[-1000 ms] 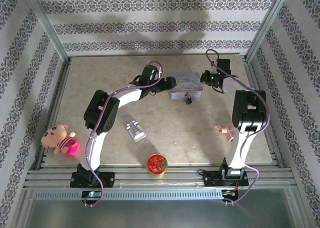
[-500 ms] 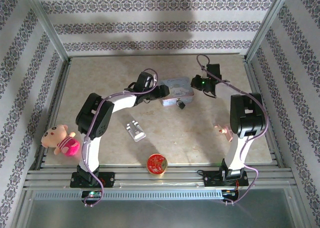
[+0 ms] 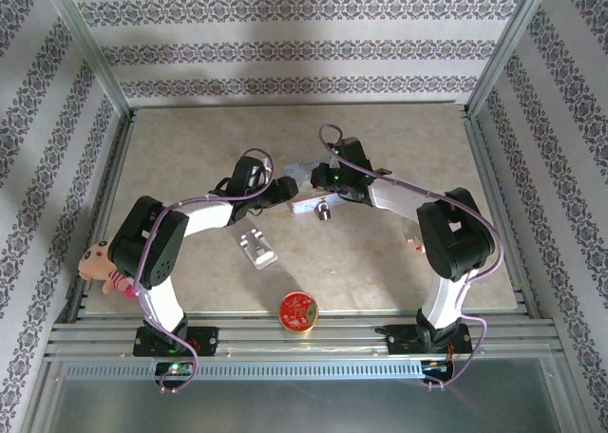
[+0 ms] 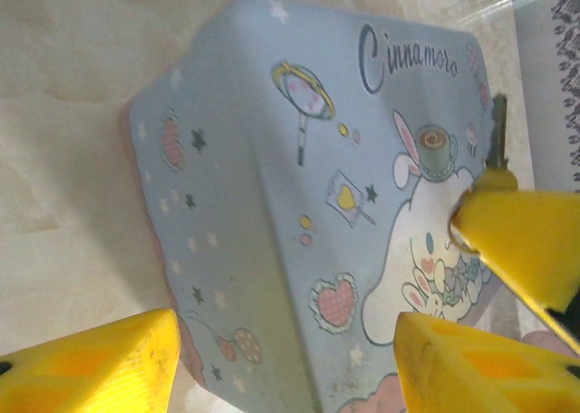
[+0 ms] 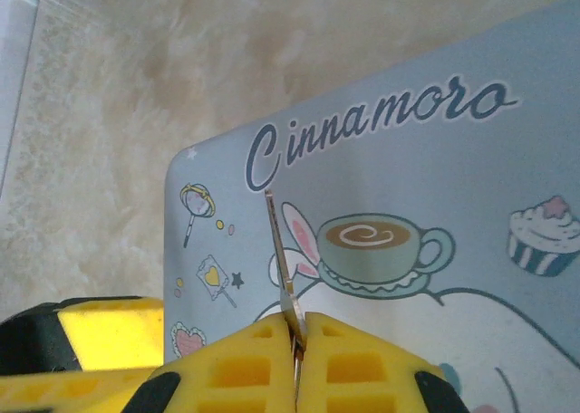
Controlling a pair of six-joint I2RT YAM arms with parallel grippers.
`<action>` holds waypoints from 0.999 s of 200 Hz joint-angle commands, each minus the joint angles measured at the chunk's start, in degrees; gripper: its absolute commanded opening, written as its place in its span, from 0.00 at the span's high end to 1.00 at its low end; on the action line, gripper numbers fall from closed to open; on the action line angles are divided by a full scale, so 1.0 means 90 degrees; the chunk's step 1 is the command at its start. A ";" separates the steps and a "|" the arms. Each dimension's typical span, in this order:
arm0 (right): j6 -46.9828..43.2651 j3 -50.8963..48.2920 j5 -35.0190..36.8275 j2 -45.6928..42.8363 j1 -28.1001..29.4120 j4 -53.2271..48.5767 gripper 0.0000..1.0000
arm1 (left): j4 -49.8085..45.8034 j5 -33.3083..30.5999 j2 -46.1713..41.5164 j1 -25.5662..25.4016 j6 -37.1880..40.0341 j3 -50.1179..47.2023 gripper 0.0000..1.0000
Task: Unlock the padlock with the key
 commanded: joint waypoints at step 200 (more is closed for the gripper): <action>-0.0078 -0.0517 0.0558 -0.0218 -0.1028 -0.0600 1.00 | 0.0321 0.0722 0.1128 0.0459 -0.0239 0.1514 0.45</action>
